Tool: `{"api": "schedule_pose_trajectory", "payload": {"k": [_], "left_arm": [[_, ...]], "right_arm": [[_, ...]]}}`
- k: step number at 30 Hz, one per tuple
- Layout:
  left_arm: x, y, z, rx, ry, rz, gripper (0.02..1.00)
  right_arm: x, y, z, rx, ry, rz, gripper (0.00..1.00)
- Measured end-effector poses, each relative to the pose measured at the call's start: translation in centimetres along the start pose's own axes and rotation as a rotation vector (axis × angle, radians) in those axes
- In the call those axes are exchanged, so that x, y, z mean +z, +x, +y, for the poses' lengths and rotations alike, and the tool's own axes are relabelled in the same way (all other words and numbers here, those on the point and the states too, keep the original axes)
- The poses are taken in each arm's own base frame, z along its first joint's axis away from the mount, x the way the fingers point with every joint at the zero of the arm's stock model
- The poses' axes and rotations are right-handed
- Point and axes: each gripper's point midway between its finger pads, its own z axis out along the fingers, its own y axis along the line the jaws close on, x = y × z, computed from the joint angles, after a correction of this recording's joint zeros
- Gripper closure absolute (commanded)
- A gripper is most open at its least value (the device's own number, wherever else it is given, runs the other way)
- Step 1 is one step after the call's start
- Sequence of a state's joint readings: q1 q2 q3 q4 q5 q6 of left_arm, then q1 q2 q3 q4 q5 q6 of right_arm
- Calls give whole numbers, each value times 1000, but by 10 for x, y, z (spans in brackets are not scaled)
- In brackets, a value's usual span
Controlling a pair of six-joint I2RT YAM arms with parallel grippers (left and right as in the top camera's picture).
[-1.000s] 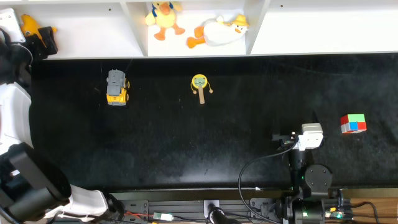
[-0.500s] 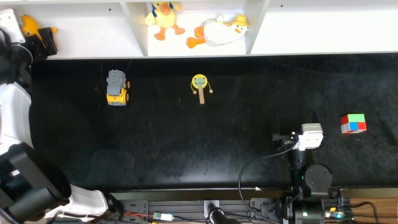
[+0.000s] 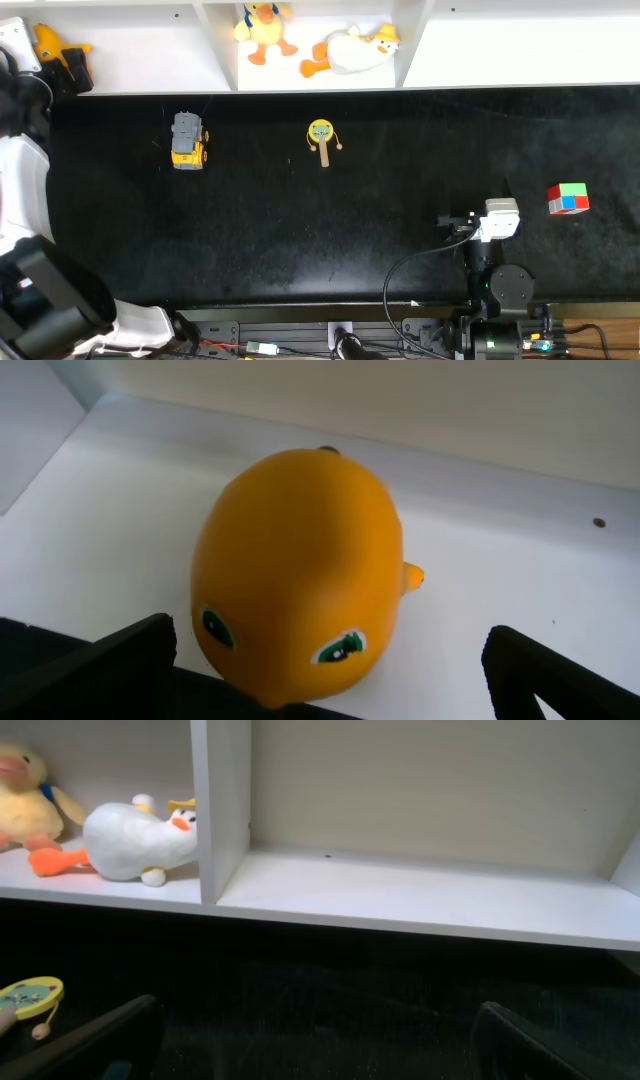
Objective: Store Toys
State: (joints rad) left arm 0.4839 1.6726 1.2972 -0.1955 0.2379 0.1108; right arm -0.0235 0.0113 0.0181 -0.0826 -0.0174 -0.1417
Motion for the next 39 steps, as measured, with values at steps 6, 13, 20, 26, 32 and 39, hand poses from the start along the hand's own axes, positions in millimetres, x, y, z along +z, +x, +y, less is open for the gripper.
{"api": "schedule_pose_trajectory", "payload": {"k": [6,13,20,26,32,39], "left_arm": [[-11,-9,-2,6,-2,-22,20],[-18,6,-4,-7,1,46,23],[-38,8,-9,13,-3,45,20],[-78,19,-19,25,-10,7,20],[-119,57,-35,25,-4,-11,20],[-127,149,-75,4,86,149,20]], "right_arm": [[0,0,0,0,0,0,5],[0,0,0,0,0,0,5],[0,0,0,0,0,0,5],[0,0,0,0,0,0,5],[0,0,0,0,0,0,7],[0,0,0,0,0,0,5]]}}
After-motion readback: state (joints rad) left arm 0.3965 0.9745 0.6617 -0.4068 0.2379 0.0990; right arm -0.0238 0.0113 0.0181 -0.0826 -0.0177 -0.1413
